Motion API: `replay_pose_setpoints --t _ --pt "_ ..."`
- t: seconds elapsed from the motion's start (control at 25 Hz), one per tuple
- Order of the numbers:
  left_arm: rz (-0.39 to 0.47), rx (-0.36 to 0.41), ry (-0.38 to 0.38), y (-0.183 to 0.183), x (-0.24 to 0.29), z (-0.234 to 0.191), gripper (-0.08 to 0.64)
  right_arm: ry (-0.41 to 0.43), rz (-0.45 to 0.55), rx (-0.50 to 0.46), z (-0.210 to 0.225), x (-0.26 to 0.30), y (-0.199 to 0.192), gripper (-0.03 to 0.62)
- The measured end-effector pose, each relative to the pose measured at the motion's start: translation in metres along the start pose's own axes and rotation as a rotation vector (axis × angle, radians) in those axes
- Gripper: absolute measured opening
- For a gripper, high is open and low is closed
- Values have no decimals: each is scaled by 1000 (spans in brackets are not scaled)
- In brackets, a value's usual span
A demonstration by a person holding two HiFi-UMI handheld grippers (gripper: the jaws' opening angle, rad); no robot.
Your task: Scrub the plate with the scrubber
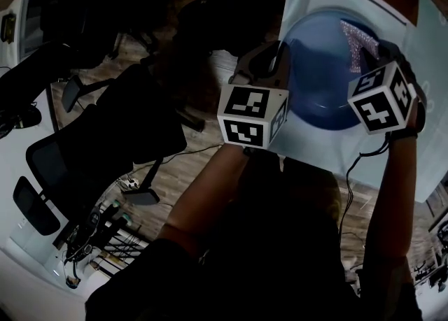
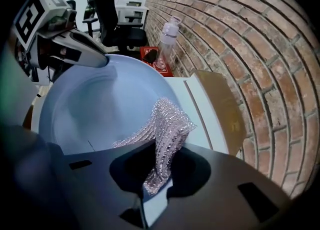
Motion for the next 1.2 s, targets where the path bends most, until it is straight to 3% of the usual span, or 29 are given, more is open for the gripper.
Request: replay_pose_setpoints --t 0.4,0.64,0.88,1.2 --pt "-42 -16 -25 -10 -13 7 35 -7 -66 -31 -19 -18 -23 83" --pt "-45 -27 -32 -8 -13 7 35 98 -101 -82 -56 -36 -32 83" --pt "-39 -40 -40 -11 -7 3 35 288 -50 -91 -108 -38 -14 83" --pt "-36 -51 -51 -8 -12 6 35 320 -15 -141 -123 -39 20 83"
Point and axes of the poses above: the fingertips, and each gripper's own axes: x forward along the fingers, z to its right, y out of its top, the point moved 4 cm from there along -x, backward along the fingers, and after that the axes turned 5 degrees about z, right-handed, at the moved point
